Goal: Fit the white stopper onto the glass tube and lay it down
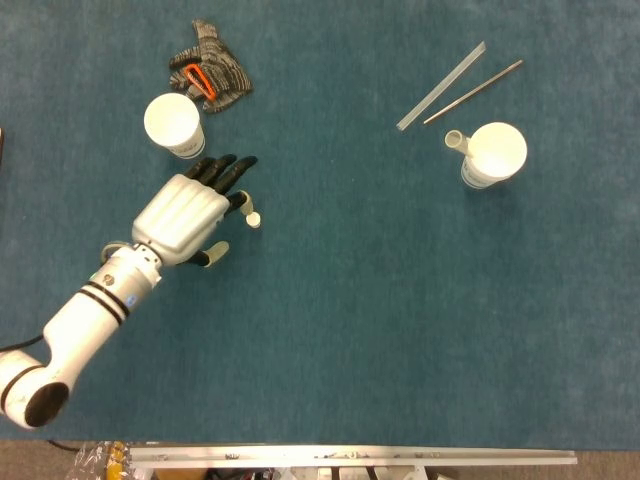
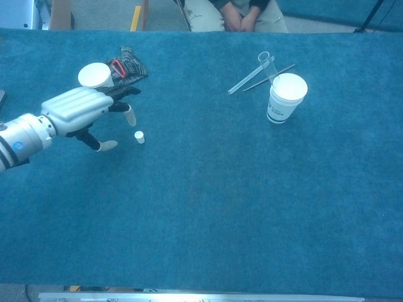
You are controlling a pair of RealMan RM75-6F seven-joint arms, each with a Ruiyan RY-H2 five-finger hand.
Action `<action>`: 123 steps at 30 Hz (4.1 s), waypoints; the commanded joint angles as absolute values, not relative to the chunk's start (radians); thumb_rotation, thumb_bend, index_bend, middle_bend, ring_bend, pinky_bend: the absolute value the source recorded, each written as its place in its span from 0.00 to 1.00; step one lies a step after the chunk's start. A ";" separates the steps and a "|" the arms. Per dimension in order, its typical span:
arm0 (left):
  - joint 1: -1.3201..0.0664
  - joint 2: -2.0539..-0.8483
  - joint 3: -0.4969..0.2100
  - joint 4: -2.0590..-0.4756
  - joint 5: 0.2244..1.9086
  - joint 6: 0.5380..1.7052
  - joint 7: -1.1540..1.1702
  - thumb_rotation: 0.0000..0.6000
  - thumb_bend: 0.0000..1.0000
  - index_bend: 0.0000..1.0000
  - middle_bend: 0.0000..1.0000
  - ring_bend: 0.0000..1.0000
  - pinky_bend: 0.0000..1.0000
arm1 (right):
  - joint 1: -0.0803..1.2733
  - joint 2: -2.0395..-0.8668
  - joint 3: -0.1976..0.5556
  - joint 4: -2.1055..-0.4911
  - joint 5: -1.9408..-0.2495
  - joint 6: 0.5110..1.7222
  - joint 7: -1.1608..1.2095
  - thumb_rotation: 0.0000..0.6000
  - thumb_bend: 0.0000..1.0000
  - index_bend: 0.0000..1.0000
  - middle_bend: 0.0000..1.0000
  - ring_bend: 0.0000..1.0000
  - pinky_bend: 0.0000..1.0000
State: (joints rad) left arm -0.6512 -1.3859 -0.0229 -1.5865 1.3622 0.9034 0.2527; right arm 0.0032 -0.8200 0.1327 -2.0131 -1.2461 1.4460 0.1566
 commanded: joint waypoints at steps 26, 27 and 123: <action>-0.715 -1.526 -0.053 -1.451 1.233 0.843 0.334 1.00 0.29 0.41 0.00 0.00 0.00 | -0.009 -0.804 0.133 -2.002 -1.247 1.453 0.186 1.00 0.32 0.23 0.13 0.04 0.18; -0.716 -1.528 -0.053 -1.449 1.233 0.842 0.334 1.00 0.29 0.42 0.00 0.00 0.00 | -0.009 -0.804 0.133 -2.002 -1.248 1.454 0.186 1.00 0.32 0.23 0.13 0.04 0.18; -0.569 -0.968 -0.104 -1.913 1.280 1.021 0.072 1.00 0.32 0.53 0.08 0.00 0.00 | 0.491 -1.152 0.241 -1.906 -0.943 1.048 -0.253 1.00 0.29 0.40 0.19 0.04 0.18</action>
